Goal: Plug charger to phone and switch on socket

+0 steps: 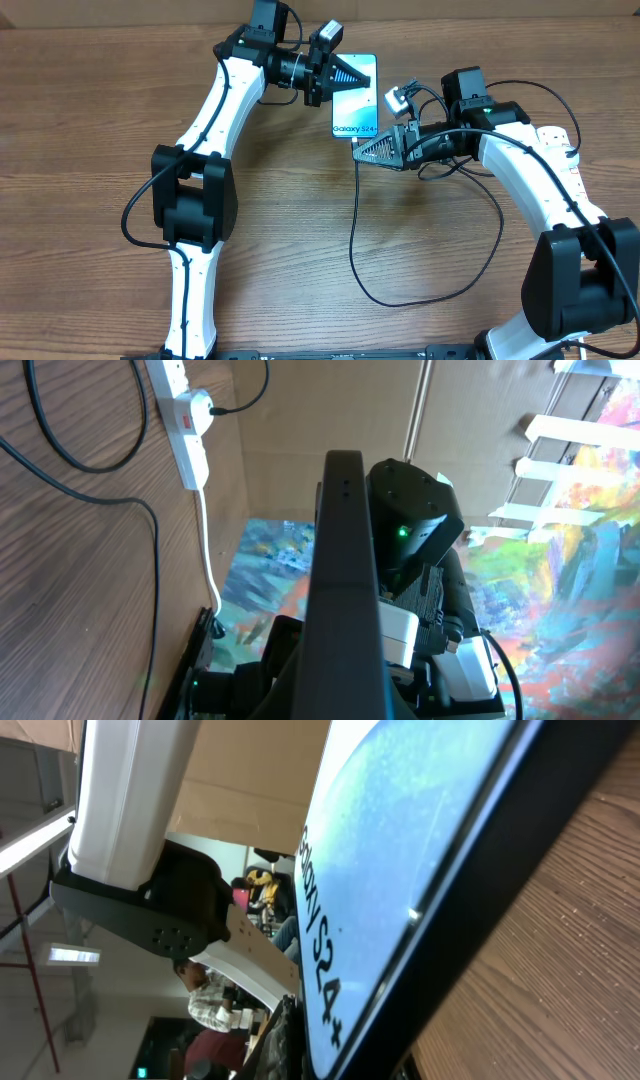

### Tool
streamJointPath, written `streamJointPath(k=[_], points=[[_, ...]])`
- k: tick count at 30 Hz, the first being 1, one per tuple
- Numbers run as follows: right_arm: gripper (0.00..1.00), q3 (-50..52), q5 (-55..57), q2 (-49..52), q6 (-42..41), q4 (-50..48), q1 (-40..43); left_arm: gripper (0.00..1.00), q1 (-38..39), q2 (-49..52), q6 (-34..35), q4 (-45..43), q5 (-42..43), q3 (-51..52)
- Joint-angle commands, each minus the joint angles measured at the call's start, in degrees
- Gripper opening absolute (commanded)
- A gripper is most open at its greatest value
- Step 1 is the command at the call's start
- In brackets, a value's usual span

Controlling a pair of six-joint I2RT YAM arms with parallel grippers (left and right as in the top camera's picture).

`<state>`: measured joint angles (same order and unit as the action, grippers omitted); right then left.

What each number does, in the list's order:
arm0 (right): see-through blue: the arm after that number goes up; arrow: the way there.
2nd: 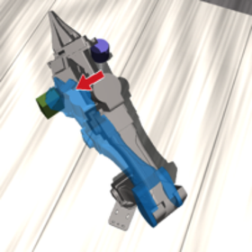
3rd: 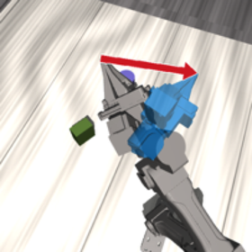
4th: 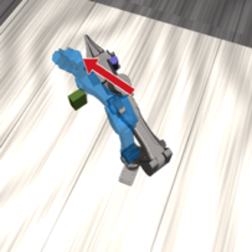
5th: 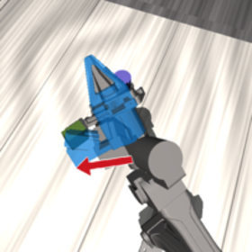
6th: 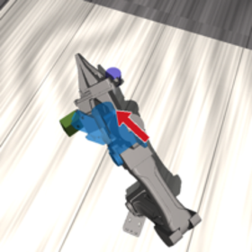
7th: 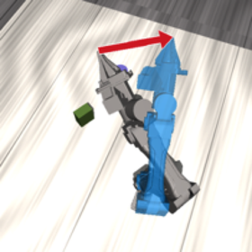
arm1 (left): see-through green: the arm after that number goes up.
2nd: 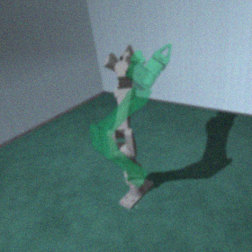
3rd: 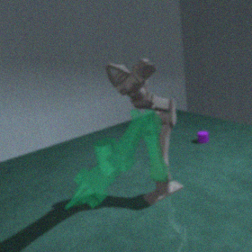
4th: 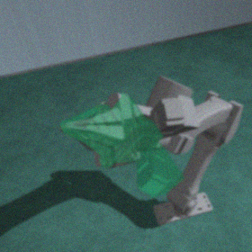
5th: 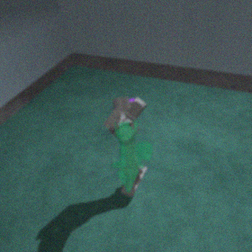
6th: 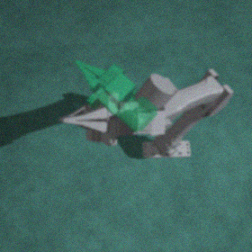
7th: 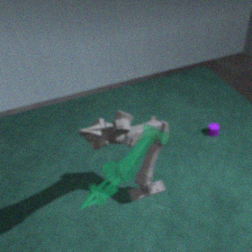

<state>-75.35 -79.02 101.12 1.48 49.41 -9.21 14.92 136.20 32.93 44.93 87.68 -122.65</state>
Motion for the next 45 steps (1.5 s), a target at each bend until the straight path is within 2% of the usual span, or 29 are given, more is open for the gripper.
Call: streamJointPath(k=[1,6,17,25,34,40,45], points=[[0.04,-1.1,-0.1,-0.1,-2.9,-1.7,0.0,0.04,0.5,-0.9,-1.1,0.0,2.9,-2.0],[0.04,-1.1,-0.1,-0.1,-4.5,-2.7,0.0,0.04,0.5,-0.9,-1.3,-0.2,2.9,-2.0],[0.04,-1.1,2.2,-0.1,-18.0,-12.1,0.0,0.04,0.5,-0.9,-1.2,-0.2,2.9,-2.0],[0.04,-1.1,5.1,-0.1,-20.1,-12.8,0.0,0.04,0.5,-0.9,-0.5,-0.2,2.8,-2.0],[0.04,-1.1,8.1,-0.1,-26.6,-16.4,0.0,0.04,0.4,-0.9,0.6,-0.2,2.8,-2.0],[0.04,-1.1,11.1,-0.1,-30.2,-18.5,-0.1,0.04,0.4,-0.9,4.5,-0.2,1.7,-2.0],[0.04,-1.1,11.1,-0.1,-32.2,-20.6,-0.1,0.04,0.4,-0.9,5.1,-0.2,1.3,-2.0]])
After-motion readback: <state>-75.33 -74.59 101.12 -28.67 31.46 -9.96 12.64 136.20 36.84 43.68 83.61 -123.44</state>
